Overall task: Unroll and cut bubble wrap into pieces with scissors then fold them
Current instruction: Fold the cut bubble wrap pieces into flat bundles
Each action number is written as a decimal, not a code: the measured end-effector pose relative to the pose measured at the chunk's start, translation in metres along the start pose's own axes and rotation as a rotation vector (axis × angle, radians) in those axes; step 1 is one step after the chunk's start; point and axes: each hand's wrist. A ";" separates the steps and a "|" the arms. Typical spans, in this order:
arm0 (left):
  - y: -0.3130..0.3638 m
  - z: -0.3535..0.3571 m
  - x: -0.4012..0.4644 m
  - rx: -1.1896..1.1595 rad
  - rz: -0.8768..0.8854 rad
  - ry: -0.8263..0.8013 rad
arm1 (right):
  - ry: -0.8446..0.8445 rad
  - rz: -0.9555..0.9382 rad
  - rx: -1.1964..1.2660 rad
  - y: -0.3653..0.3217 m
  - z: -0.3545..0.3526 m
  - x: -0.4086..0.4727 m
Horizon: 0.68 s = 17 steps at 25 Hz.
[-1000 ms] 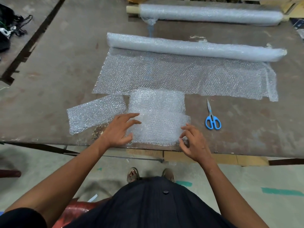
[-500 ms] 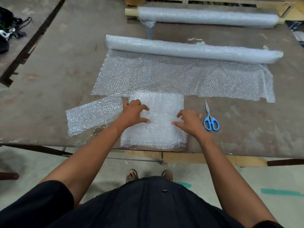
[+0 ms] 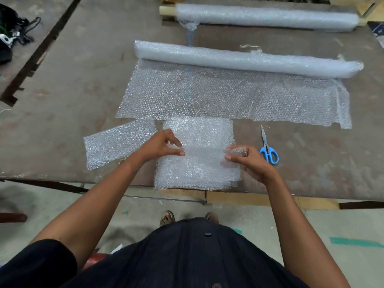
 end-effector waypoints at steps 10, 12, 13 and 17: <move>-0.001 -0.018 -0.031 -0.912 -0.297 0.069 | 0.066 0.017 0.213 -0.015 0.022 0.025; -0.017 -0.020 -0.038 -0.862 -0.349 0.149 | 0.124 0.025 0.127 -0.015 0.028 0.036; -0.021 -0.022 -0.043 -0.807 -0.370 0.198 | 0.156 0.032 0.079 -0.017 0.032 0.042; -0.034 -0.033 -0.063 -0.785 -0.416 0.455 | 0.276 0.049 -0.064 -0.022 0.061 0.072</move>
Point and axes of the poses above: each hand's wrist, its own x-axis towards the middle knuckle, its own z-axis out of the palm, y = z × x, and after that the axes turned 5 degrees about z, right-handed
